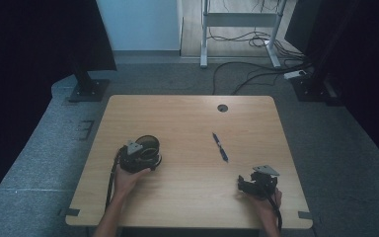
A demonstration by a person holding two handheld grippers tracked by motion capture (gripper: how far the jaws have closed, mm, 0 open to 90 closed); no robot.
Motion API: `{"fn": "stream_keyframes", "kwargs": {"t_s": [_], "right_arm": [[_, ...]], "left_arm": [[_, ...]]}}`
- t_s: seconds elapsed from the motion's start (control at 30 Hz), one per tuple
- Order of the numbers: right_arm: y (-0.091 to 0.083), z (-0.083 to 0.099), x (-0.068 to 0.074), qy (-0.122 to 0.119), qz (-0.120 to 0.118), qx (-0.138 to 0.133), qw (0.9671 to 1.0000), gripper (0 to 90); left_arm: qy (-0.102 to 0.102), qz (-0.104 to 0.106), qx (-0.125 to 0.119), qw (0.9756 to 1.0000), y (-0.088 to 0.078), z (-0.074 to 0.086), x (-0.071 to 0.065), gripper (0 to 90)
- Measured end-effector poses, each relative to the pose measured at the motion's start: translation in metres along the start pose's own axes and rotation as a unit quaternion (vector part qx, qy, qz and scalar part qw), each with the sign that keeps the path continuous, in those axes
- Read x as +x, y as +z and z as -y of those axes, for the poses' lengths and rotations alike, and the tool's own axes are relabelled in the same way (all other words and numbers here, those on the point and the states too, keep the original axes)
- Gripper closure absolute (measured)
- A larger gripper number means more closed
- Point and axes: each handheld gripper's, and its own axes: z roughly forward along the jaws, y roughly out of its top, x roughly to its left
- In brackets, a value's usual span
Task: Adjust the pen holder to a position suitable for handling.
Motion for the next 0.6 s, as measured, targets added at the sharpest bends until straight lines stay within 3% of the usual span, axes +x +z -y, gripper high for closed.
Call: {"fn": "stream_keyframes", "kwargs": {"t_s": [0.1, 0.4, 0.6], "right_arm": [[-0.0001, 0.0, 0.0, 0.0, 0.0, 0.0, 1.0, 11.0], [-0.0003, 0.0001, 0.0002, -0.001, 0.001, -0.002, 1.0, 12.1], [-0.0004, 0.0001, 0.0001, -0.001, 0.0, -0.002, 1.0, 12.3]], "left_arm": [[0.006, 0.0, -0.011, 0.9999, 0.0003, -0.0008, -0.0013, 9.3], [0.017, -0.003, -0.011, 0.9998, -0.002, -0.001, -0.004, 10.2], [0.014, 0.003, -0.015, 0.9998, -0.0061, -0.0023, -0.0055, 10.3]]}}
